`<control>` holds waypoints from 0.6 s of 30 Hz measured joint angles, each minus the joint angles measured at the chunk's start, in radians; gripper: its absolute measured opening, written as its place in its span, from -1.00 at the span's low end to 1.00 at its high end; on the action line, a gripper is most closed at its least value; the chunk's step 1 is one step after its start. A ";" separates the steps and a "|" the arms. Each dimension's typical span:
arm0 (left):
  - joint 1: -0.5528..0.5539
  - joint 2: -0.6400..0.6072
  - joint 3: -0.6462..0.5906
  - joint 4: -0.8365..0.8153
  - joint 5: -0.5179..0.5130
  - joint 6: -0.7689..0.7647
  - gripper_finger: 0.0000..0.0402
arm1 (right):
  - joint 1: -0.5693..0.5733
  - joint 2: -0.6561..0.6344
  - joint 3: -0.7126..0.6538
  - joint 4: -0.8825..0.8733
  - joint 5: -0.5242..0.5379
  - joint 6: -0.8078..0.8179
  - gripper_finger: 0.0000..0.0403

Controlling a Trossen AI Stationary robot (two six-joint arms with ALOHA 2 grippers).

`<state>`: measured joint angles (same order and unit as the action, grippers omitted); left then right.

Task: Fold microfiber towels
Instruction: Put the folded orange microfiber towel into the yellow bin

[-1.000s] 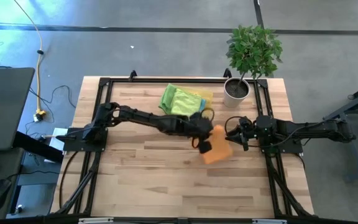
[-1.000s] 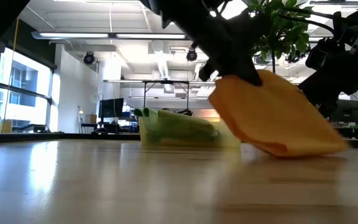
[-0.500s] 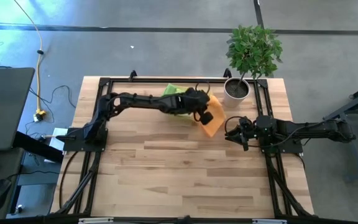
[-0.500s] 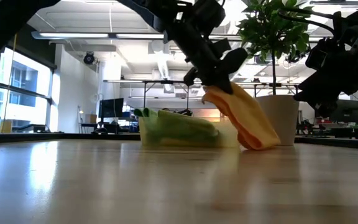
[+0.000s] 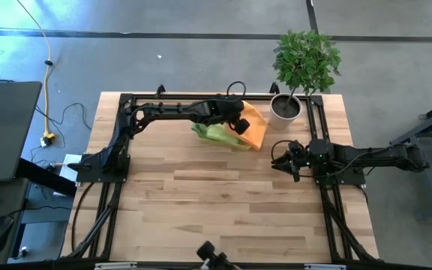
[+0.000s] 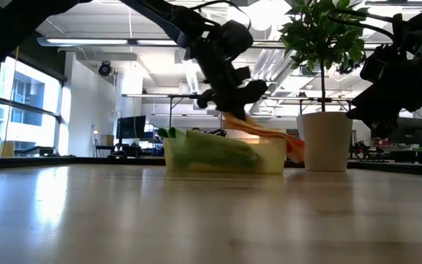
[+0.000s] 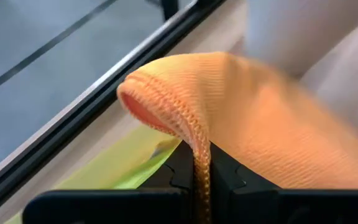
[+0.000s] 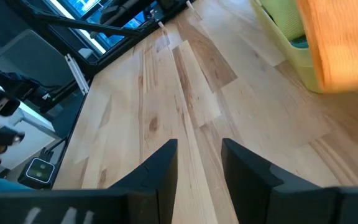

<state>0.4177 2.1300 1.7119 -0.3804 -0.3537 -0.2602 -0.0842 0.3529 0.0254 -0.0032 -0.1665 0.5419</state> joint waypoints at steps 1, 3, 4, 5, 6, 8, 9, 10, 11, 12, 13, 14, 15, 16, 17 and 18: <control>0.007 -0.003 0.000 -0.027 -0.001 0.000 -0.95 | 0.000 0.000 0.000 0.000 0.000 0.000 -0.42; 0.021 -0.014 0.000 -0.095 0.003 -0.008 -0.95 | 0.000 0.000 0.000 0.000 0.000 0.000 -0.42; 0.025 -0.021 0.000 -0.126 0.003 -0.017 -0.95 | 0.000 0.000 0.000 0.000 0.000 0.000 -0.42; 0.031 -0.028 0.001 -0.161 0.002 -0.024 -0.95 | 0.000 0.000 0.000 0.000 0.000 0.000 -0.42; 0.035 -0.034 0.001 -0.196 -0.001 -0.026 -0.95 | 0.000 0.000 0.000 0.000 0.000 0.000 -0.42; 0.043 -0.039 0.001 -0.247 -0.007 -0.025 -0.95 | 0.000 0.000 0.000 0.000 0.000 0.000 -0.42; 0.046 -0.039 0.001 -0.263 -0.012 -0.025 -0.95 | 0.000 0.000 0.000 0.000 0.000 0.000 -0.42; 0.047 -0.039 0.001 -0.282 -0.014 -0.025 -0.94 | 0.000 0.000 0.000 0.000 0.000 0.000 -0.42; 0.050 -0.039 0.001 -0.301 -0.014 -0.025 -0.93 | 0.000 0.000 0.000 0.000 0.000 0.000 -0.42; 0.053 -0.039 0.001 -0.315 -0.013 -0.025 -0.92 | 0.000 0.000 0.000 0.000 0.000 0.000 -0.42; 0.054 -0.039 0.001 -0.331 -0.014 -0.025 -0.91 | 0.000 0.000 0.000 0.000 0.000 0.000 -0.42; 0.054 -0.039 0.000 -0.344 -0.015 -0.025 -0.90 | 0.000 0.000 0.000 0.000 0.000 0.000 -0.42; 0.054 -0.039 -0.005 -0.352 -0.016 -0.025 -0.89 | 0.000 0.000 0.000 0.000 0.000 0.000 -0.42; 0.052 -0.039 -0.011 -0.360 -0.020 -0.026 -0.88 | 0.000 0.000 0.000 0.000 0.000 0.000 -0.42; 0.049 -0.039 -0.014 -0.376 -0.031 -0.033 -0.88 | 0.000 0.000 0.000 0.000 0.000 0.000 -0.42; 0.046 -0.039 -0.015 -0.395 -0.043 -0.043 -0.87 | 0.000 0.000 0.000 0.000 0.000 0.000 -0.42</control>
<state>0.4642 2.0911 1.6966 -0.7750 -0.3971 -0.3034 -0.0843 0.3531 0.0254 -0.0032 -0.1665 0.5419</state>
